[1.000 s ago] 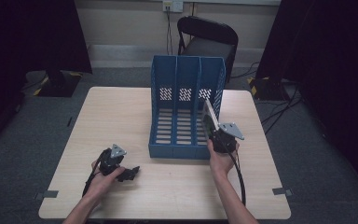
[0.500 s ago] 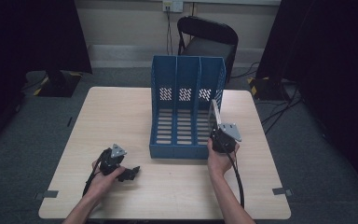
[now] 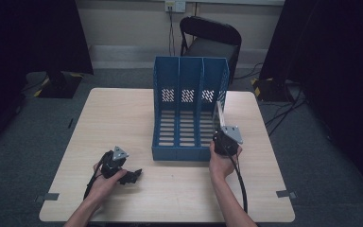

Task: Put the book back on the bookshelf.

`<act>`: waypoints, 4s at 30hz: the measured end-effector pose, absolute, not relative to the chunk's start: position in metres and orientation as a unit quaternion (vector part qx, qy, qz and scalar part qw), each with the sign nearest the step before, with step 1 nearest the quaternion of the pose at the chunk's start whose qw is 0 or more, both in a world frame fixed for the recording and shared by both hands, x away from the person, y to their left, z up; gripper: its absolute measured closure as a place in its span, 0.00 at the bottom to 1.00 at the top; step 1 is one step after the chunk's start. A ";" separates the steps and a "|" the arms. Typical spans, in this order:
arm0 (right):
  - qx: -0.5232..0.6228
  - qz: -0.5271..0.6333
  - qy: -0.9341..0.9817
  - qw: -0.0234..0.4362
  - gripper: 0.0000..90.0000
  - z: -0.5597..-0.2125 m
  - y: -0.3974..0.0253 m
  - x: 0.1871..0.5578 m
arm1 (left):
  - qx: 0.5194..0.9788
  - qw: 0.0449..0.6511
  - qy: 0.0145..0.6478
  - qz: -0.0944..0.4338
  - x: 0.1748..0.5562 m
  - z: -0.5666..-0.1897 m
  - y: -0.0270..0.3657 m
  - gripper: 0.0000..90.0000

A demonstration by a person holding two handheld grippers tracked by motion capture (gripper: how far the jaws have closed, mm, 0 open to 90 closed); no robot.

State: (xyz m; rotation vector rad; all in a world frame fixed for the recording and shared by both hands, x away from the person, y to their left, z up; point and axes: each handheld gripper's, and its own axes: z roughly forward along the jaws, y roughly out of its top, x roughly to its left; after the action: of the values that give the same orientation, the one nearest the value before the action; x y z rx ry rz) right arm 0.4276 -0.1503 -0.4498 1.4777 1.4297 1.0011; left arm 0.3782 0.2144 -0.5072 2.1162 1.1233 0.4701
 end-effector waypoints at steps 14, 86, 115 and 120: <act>0.584 0.414 0.567 0.407 0.81 -0.444 -0.154 0.428 | 0.814 0.343 0.432 0.181 0.378 -0.507 0.214 0.00; 0.470 0.509 0.680 0.240 0.22 -0.415 -0.215 0.373 | 0.815 0.344 0.430 0.179 0.376 -0.507 0.215 0.00; 0.467 0.392 0.778 0.152 0.16 -0.474 -0.250 0.361 | 0.815 0.344 0.431 0.181 0.375 -0.507 0.215 0.00; 0.459 0.363 0.798 0.144 0.17 -0.487 -0.242 0.374 | 0.815 0.344 0.431 0.181 0.375 -0.507 0.215 0.00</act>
State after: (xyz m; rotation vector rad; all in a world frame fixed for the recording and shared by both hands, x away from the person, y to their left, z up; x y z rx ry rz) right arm 0.3735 -0.2423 -0.4875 1.3218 2.3010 1.0458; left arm 0.3753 0.2153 -0.5072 2.1166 1.1186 0.4695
